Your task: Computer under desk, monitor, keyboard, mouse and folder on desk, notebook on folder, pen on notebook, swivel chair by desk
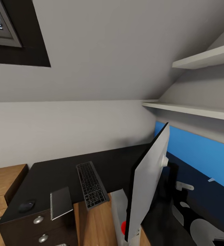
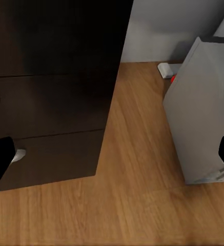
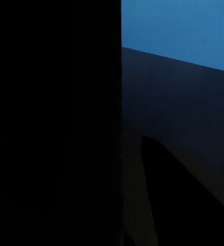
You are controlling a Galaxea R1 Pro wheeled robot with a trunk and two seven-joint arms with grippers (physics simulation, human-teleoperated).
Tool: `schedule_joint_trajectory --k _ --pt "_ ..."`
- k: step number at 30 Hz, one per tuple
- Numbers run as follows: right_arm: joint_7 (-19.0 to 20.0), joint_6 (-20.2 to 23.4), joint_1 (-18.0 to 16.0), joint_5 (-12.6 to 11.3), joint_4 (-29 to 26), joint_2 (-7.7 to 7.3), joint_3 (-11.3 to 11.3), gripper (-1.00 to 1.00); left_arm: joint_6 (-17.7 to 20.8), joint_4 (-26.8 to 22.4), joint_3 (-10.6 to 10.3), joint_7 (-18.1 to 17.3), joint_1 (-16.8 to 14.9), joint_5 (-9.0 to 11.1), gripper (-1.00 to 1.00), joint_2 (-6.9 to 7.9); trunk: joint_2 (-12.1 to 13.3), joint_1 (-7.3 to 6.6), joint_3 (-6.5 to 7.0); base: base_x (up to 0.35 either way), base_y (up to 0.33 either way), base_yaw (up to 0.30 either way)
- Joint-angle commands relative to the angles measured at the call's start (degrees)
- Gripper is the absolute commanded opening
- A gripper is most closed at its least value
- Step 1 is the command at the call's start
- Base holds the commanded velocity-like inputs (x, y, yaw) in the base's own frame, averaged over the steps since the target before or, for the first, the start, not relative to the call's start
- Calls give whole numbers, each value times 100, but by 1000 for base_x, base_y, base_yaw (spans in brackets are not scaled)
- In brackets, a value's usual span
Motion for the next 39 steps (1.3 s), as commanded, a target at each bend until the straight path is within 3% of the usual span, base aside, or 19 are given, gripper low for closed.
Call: schedule_joint_trajectory --k 1,39 --pt "4 -27 -6 -42 3 -3 -33 -100 -28 0 -50 18 -6 57 100 7 -5 -2 -7 -212 0 0" --pt "4 -27 -6 -42 3 3 -33 -100 -28 -1 -57 18 -6 53 100 7 -5 -2 -7 -268 -1 0"
